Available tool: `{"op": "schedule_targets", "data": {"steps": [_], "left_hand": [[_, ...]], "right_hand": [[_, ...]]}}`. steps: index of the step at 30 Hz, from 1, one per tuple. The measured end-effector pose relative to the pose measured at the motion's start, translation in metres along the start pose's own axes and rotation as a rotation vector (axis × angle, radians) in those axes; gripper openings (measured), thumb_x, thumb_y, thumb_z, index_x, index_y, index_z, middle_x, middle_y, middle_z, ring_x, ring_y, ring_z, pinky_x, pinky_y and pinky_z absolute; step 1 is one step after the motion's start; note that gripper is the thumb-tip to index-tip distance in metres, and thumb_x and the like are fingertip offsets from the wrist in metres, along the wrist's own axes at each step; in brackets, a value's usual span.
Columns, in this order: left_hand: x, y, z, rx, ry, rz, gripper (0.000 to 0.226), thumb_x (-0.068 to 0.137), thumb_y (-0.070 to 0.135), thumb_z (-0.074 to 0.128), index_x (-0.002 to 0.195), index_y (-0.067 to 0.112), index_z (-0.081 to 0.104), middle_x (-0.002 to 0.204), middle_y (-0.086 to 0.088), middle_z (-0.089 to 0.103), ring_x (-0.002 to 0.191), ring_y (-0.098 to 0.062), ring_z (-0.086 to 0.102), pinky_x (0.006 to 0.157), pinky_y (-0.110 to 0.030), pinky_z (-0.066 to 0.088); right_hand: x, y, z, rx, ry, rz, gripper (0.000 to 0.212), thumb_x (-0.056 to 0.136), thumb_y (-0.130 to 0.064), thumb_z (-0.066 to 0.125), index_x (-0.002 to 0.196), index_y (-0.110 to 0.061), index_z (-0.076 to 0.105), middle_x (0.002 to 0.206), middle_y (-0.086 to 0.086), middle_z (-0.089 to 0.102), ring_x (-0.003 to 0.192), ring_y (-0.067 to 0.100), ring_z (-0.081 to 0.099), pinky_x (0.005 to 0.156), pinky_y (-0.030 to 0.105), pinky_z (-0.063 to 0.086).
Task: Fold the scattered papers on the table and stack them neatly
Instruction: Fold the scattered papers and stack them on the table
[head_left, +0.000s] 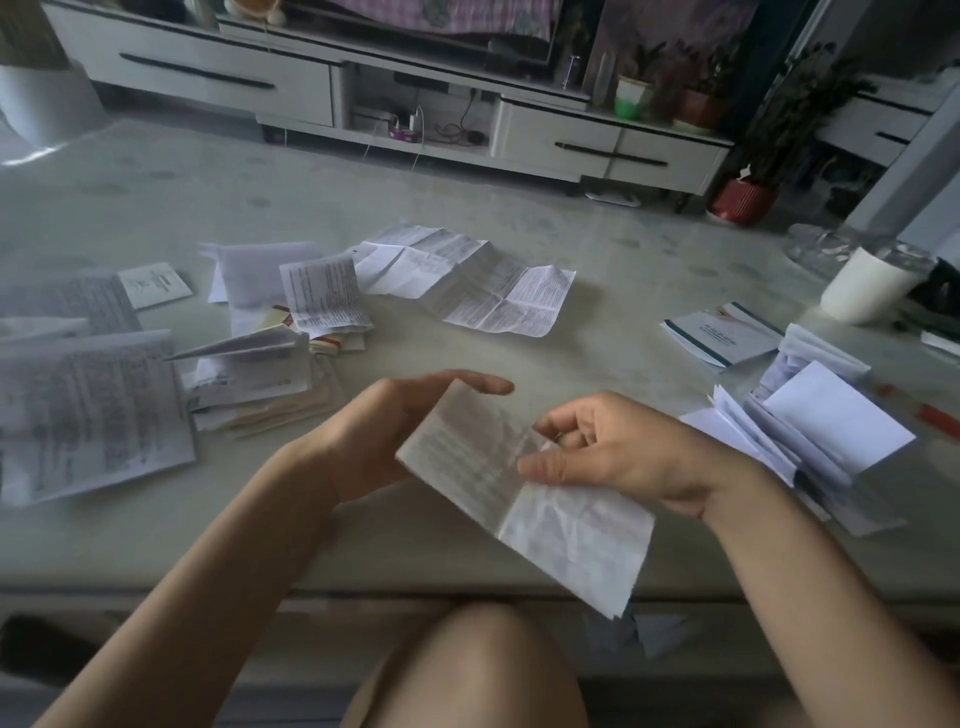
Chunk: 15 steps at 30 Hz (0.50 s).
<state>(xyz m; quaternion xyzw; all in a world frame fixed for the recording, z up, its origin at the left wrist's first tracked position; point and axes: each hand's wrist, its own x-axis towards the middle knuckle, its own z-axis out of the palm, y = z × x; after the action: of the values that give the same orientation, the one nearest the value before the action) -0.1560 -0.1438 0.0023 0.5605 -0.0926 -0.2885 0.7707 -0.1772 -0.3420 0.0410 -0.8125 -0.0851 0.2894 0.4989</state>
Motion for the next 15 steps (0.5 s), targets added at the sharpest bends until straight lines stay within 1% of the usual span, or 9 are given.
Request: {"op": "schedule_targets", "data": {"steps": [3, 4, 5, 7, 8, 9, 11, 13, 15], "left_hand": [[0.002, 0.002, -0.006, -0.222, 0.063, -0.009, 0.066, 0.075, 0.058, 0.037, 0.101, 0.006, 0.066, 0.09, -0.016, 0.07, 0.075, -0.026, 0.069, 0.062, -0.033, 0.057], [0.002, 0.002, -0.006, -0.209, 0.061, -0.003, 0.076, 0.074, 0.066, 0.033, 0.104, 0.005, 0.066, 0.096, -0.016, 0.071, 0.081, -0.027, 0.07, 0.068, -0.035, 0.058], [0.003, 0.001, -0.007, -0.145, 0.053, 0.02, 0.077, 0.075, 0.068, 0.036, 0.107, 0.005, 0.066, 0.102, -0.016, 0.07, 0.089, -0.028, 0.069, 0.076, -0.037, 0.057], [0.003, -0.003, -0.001, 0.027, 0.077, 0.109, 0.051, 0.08, 0.048, 0.058, 0.107, 0.005, 0.066, 0.103, -0.014, 0.07, 0.092, -0.026, 0.068, 0.081, -0.035, 0.056], [0.003, -0.005, 0.0, 0.072, 0.133, 0.155, 0.036, 0.077, 0.031, 0.069, 0.102, 0.006, 0.066, 0.096, -0.011, 0.071, 0.085, -0.023, 0.068, 0.077, -0.031, 0.056], [0.004, -0.007, 0.0, 0.098, 0.205, 0.191, 0.029, 0.071, 0.02, 0.073, 0.097, 0.006, 0.067, 0.089, -0.008, 0.071, 0.079, -0.02, 0.067, 0.074, -0.03, 0.056], [0.006, -0.009, -0.003, 0.116, 0.279, 0.22, 0.032, 0.063, 0.016, 0.073, 0.092, 0.007, 0.068, 0.085, -0.008, 0.07, 0.076, -0.018, 0.065, 0.074, -0.031, 0.056], [0.006, -0.008, -0.005, 0.129, 0.264, 0.206, 0.031, 0.06, 0.013, 0.08, 0.089, 0.009, 0.071, 0.087, -0.011, 0.071, 0.076, -0.019, 0.066, 0.075, -0.032, 0.056], [0.007, -0.006, -0.006, 0.183, 0.222, 0.201, 0.026, 0.058, 0.009, 0.082, 0.083, 0.012, 0.073, 0.079, -0.006, 0.071, 0.069, -0.013, 0.066, 0.066, -0.023, 0.056]], "right_hand": [[0.006, 0.004, -0.003, 0.045, 0.218, -0.045, 0.029, 0.075, -0.017, 0.072, 0.096, 0.001, 0.063, 0.09, 0.018, 0.071, 0.075, 0.02, 0.067, 0.071, 0.027, 0.055], [0.007, 0.005, -0.003, 0.058, 0.247, -0.061, 0.025, 0.077, -0.016, 0.071, 0.094, 0.0, 0.064, 0.088, 0.015, 0.071, 0.074, 0.018, 0.068, 0.07, 0.026, 0.055], [0.009, 0.006, -0.002, 0.064, 0.255, -0.072, 0.024, 0.078, -0.016, 0.071, 0.094, 0.0, 0.063, 0.088, 0.014, 0.071, 0.075, 0.017, 0.068, 0.07, 0.026, 0.055], [0.011, 0.006, 0.002, 0.051, 0.251, -0.085, 0.025, 0.08, -0.016, 0.069, 0.097, 0.001, 0.063, 0.09, 0.014, 0.072, 0.078, 0.019, 0.068, 0.073, 0.029, 0.055], [0.012, 0.005, 0.005, 0.032, 0.251, -0.095, 0.024, 0.082, -0.017, 0.068, 0.097, 0.001, 0.063, 0.091, 0.015, 0.071, 0.079, 0.02, 0.068, 0.074, 0.031, 0.055], [0.012, 0.005, 0.007, 0.014, 0.255, -0.112, 0.023, 0.083, -0.018, 0.066, 0.097, 0.0, 0.064, 0.093, 0.016, 0.071, 0.08, 0.021, 0.068, 0.077, 0.034, 0.055], [0.015, 0.005, 0.01, -0.008, 0.277, -0.146, 0.023, 0.087, -0.021, 0.062, 0.097, 0.0, 0.065, 0.097, 0.021, 0.069, 0.084, 0.029, 0.067, 0.082, 0.041, 0.053], [0.016, 0.003, 0.009, -0.018, 0.279, -0.146, 0.025, 0.088, -0.021, 0.06, 0.096, 0.002, 0.066, 0.097, 0.024, 0.068, 0.088, 0.036, 0.066, 0.083, 0.043, 0.052], [0.017, -0.001, 0.004, -0.024, 0.233, -0.115, 0.017, 0.087, -0.017, 0.062, 0.089, -0.001, 0.069, 0.086, 0.015, 0.071, 0.077, 0.024, 0.068, 0.073, 0.03, 0.054]]}}
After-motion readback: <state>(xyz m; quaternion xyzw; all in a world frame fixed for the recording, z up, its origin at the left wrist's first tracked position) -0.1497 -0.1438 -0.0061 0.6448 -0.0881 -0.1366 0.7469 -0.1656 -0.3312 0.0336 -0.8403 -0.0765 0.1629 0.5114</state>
